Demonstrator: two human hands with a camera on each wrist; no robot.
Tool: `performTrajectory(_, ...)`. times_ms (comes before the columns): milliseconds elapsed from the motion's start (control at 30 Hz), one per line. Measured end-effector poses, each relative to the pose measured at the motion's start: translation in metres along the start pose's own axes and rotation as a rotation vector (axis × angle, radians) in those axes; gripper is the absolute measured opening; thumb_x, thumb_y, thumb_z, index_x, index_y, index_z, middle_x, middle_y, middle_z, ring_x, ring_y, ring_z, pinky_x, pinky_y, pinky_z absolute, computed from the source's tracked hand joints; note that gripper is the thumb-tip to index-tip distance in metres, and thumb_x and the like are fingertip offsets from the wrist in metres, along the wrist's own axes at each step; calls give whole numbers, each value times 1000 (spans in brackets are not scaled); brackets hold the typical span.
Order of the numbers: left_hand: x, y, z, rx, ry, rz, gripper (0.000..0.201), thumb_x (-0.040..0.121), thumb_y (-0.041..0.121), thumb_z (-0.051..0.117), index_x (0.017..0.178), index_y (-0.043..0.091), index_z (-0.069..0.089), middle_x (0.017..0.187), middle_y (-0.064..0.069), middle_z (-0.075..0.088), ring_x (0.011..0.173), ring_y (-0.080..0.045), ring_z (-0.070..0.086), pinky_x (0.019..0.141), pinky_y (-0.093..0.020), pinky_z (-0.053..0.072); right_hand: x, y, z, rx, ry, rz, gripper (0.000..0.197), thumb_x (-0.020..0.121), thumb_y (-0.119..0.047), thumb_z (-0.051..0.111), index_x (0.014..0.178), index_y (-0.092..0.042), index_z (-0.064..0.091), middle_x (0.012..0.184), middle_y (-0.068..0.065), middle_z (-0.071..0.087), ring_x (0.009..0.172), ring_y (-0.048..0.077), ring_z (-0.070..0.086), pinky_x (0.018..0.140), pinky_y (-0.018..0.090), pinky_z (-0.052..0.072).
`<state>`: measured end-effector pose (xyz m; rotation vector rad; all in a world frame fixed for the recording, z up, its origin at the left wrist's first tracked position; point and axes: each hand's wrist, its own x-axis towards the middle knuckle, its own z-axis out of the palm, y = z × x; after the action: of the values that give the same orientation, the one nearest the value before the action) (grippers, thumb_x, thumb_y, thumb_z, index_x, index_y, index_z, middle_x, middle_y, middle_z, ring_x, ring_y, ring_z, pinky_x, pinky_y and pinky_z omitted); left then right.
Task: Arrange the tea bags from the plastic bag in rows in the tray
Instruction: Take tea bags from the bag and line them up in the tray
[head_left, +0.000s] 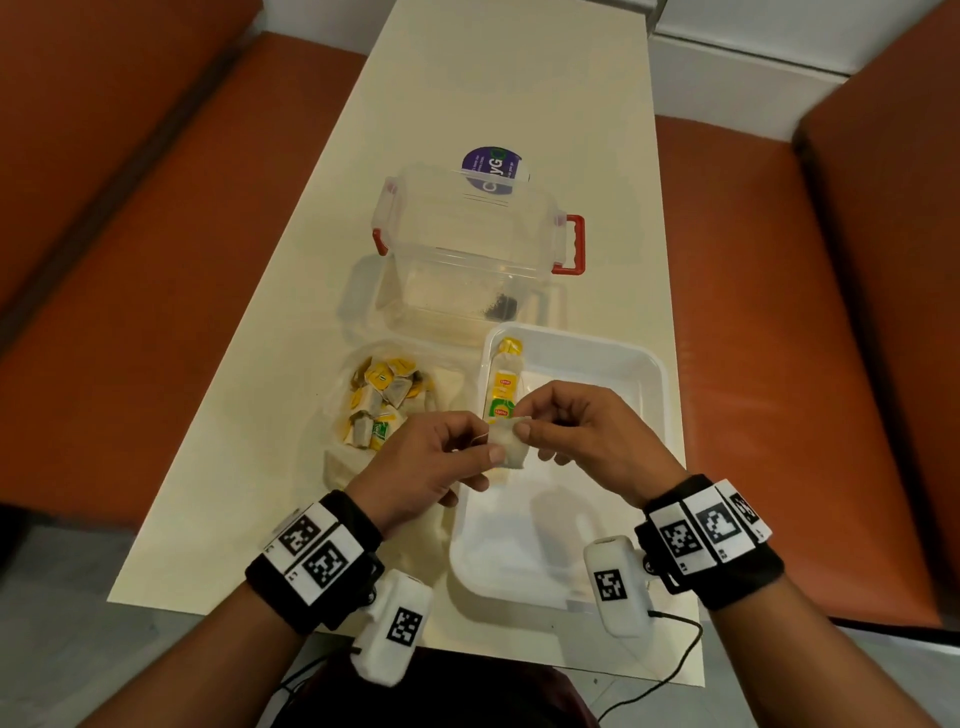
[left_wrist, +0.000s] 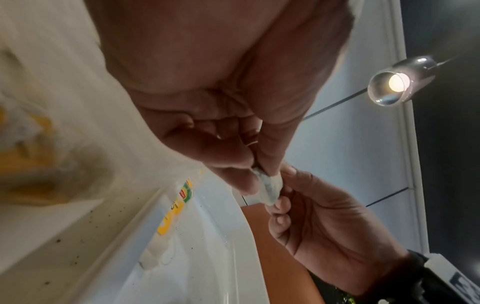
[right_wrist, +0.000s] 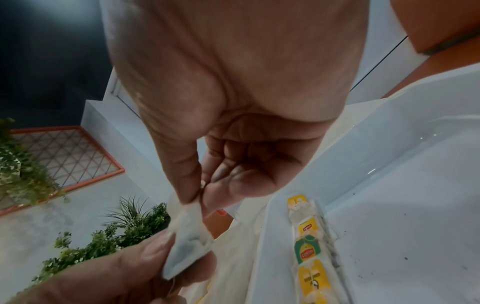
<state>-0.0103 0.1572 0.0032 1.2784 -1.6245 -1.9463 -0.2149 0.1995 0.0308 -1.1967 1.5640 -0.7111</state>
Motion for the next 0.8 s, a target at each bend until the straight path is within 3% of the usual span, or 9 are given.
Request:
performTrajectory(67, -2, -3, 2, 11, 6, 7, 7, 90, 20, 73, 94, 16, 71, 81, 1, 71, 77, -16, 74, 52, -25, 45, -2, 3, -1, -14, -34, 20, 6, 90, -15, 73, 96, -15, 73, 77, 2, 70, 65, 8, 61, 61, 23, 46)
performTrajectory(200, -9, -6, 1, -49, 25, -18, 23, 89, 19, 74, 110, 27, 68, 96, -7, 74, 81, -18, 75, 53, -24, 48, -4, 8, -4, -11, -33, 48, 3, 91, -14, 72, 93, -16, 73, 73, -4, 70, 65, 8, 61, 61, 22, 46)
performTrajectory(467, -13, -11, -23, -51, 112, -18, 16, 91, 22, 71, 108, 24, 69, 99, -12, 73, 75, -16, 71, 52, -22, 44, 4, 22, -1, -142, -74, 119, 4, 90, -12, 72, 90, -16, 72, 72, -3, 70, 64, 6, 63, 62, 23, 48)
performTrajectory(667, -15, -17, -33, -67, 168, -15, 11, 92, 19, 69, 103, 19, 70, 94, -12, 71, 68, -12, 66, 47, -21, 42, 16, 38, 17, -311, -194, 201, 7, 88, -12, 71, 90, -19, 71, 70, -12, 68, 66, 6, 66, 64, 18, 44)
performTrajectory(800, -16, -19, -37, -76, 174, -29, 12, 93, 20, 69, 104, 18, 70, 95, -13, 70, 67, -11, 64, 47, -20, 41, 25, 42, 31, -434, -268, 236, 9, 86, -16, 72, 93, -21, 70, 74, -9, 71, 69, 7, 68, 70, 23, 48)
